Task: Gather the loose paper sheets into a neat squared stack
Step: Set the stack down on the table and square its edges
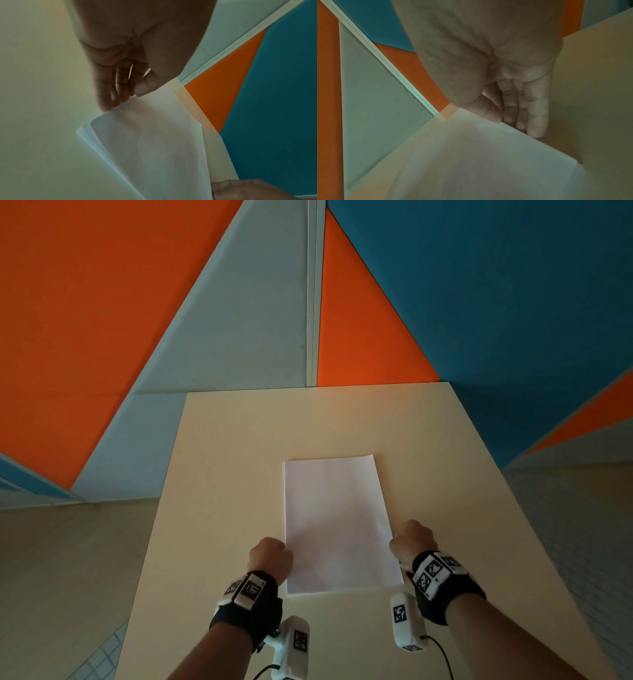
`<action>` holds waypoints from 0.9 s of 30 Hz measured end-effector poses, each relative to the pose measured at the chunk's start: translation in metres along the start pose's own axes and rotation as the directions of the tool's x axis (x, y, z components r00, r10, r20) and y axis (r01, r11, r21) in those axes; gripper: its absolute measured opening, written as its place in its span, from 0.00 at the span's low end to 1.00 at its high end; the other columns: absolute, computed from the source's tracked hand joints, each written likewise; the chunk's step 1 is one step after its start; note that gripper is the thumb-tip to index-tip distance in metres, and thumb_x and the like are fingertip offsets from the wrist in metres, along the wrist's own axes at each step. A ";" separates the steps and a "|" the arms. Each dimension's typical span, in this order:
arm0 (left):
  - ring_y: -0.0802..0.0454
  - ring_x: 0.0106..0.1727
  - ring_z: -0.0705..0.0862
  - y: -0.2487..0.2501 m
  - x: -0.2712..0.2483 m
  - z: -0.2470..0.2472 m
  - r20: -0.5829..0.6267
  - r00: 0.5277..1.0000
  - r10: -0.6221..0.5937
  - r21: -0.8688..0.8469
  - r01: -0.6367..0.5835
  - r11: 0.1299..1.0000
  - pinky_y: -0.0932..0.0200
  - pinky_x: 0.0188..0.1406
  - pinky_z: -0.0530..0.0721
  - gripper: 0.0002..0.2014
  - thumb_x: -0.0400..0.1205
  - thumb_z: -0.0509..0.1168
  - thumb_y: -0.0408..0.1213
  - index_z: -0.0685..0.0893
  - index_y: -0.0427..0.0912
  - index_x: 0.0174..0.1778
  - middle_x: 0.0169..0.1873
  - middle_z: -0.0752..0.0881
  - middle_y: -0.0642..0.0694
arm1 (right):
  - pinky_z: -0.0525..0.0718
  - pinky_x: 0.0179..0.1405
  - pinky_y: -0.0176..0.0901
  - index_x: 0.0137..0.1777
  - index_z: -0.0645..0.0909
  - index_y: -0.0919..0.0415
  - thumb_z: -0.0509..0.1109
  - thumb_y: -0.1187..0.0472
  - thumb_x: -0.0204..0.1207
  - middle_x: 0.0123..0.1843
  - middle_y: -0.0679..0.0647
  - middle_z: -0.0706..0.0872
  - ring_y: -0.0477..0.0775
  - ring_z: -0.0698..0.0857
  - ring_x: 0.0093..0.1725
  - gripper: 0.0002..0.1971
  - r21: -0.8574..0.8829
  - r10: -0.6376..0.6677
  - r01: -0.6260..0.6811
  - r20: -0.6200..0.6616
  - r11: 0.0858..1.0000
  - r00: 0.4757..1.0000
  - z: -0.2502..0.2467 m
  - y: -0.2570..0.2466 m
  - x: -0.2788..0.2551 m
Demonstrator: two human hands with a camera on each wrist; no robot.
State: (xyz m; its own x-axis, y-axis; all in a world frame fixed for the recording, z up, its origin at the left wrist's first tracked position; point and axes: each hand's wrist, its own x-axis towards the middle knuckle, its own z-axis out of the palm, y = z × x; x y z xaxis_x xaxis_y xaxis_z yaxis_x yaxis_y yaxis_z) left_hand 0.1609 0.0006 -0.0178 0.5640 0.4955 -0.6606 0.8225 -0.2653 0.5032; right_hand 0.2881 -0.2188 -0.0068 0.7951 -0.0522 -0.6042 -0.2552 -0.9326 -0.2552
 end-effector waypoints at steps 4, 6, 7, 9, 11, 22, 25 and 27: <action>0.34 0.49 0.90 0.002 -0.005 -0.001 -0.009 1.000 0.010 -0.046 -0.010 0.999 0.47 0.52 0.89 0.12 0.74 0.59 0.31 0.88 0.34 0.40 0.48 0.91 0.32 | 0.80 0.43 0.42 0.46 0.81 0.69 0.62 0.70 0.73 0.51 0.66 0.88 0.67 0.89 0.53 0.07 0.012 0.015 -0.015 -0.013 1.000 1.000 0.002 0.000 0.000; 0.34 0.54 0.89 0.002 -0.002 -0.001 -0.017 1.000 0.013 -0.065 -0.014 0.998 0.45 0.54 0.89 0.14 0.78 0.60 0.32 0.89 0.32 0.51 0.51 0.90 0.32 | 0.78 0.41 0.41 0.41 0.78 0.67 0.63 0.70 0.74 0.46 0.65 0.86 0.64 0.86 0.46 0.03 0.029 0.027 -0.026 -0.030 0.999 0.999 0.001 0.001 0.000; 0.34 0.55 0.89 0.002 -0.001 -0.002 -0.019 1.000 0.007 -0.075 -0.009 0.997 0.45 0.54 0.89 0.14 0.79 0.60 0.32 0.88 0.31 0.53 0.52 0.90 0.32 | 0.77 0.41 0.40 0.40 0.77 0.67 0.64 0.70 0.74 0.46 0.65 0.87 0.63 0.84 0.43 0.03 0.044 0.033 -0.031 -0.048 0.999 0.998 0.000 0.002 0.001; 0.34 0.55 0.89 0.000 0.000 -0.003 -0.015 1.000 -0.002 -0.097 0.001 0.995 0.45 0.54 0.89 0.15 0.79 0.60 0.32 0.88 0.30 0.55 0.52 0.90 0.32 | 0.81 0.41 0.40 0.38 0.79 0.68 0.67 0.69 0.75 0.47 0.65 0.90 0.64 0.87 0.42 0.04 0.083 0.037 -0.031 -0.072 0.996 0.997 0.001 0.006 0.003; 0.34 0.55 0.89 -0.004 0.001 -0.001 0.009 1.000 -0.010 -0.135 0.011 0.991 0.44 0.54 0.89 0.14 0.76 0.61 0.32 0.89 0.30 0.49 0.50 0.90 0.31 | 0.90 0.44 0.47 0.41 0.86 0.72 0.72 0.68 0.72 0.46 0.65 0.92 0.67 0.91 0.44 0.05 0.146 0.041 -0.029 -0.074 0.989 0.996 0.004 0.012 0.010; 0.38 0.35 0.86 -0.016 0.003 0.003 0.025 0.999 -0.029 -0.223 0.034 0.974 0.39 0.46 0.91 0.13 0.63 0.56 0.33 0.85 0.31 0.26 0.26 0.84 0.37 | 0.94 0.37 0.54 0.37 0.91 0.62 0.80 0.70 0.67 0.38 0.63 0.93 0.61 0.93 0.35 0.03 0.323 0.033 -0.026 -0.017 0.946 0.999 -0.004 0.025 -0.002; 0.42 0.30 0.83 -0.020 -0.005 0.005 0.019 0.999 -0.037 -0.270 0.041 0.962 0.40 0.45 0.91 0.13 0.66 0.57 0.31 0.87 0.33 0.25 0.25 0.84 0.39 | 0.94 0.36 0.55 0.38 0.91 0.64 0.77 0.72 0.70 0.35 0.63 0.92 0.61 0.93 0.34 0.04 0.340 0.024 -0.013 -0.030 0.941 0.999 -0.001 0.032 -0.003; 0.43 0.32 0.83 -0.026 -0.004 0.010 0.015 1.000 -0.020 -0.293 0.023 0.956 0.39 0.48 0.91 0.16 0.63 0.56 0.35 0.89 0.33 0.32 0.26 0.85 0.39 | 0.94 0.38 0.55 0.34 0.90 0.61 0.76 0.72 0.70 0.36 0.63 0.92 0.62 0.93 0.35 0.08 0.339 0.022 -0.013 -0.022 0.941 1.000 0.003 0.036 -0.004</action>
State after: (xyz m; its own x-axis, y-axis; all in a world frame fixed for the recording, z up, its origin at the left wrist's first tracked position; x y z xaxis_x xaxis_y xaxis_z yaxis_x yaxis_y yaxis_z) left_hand 0.1379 -0.0030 -0.0338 0.5488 0.4881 -0.6786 0.7773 0.0006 0.6291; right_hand 0.2736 -0.2510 -0.0160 0.8013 -0.0808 -0.5927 -0.4371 -0.7555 -0.4879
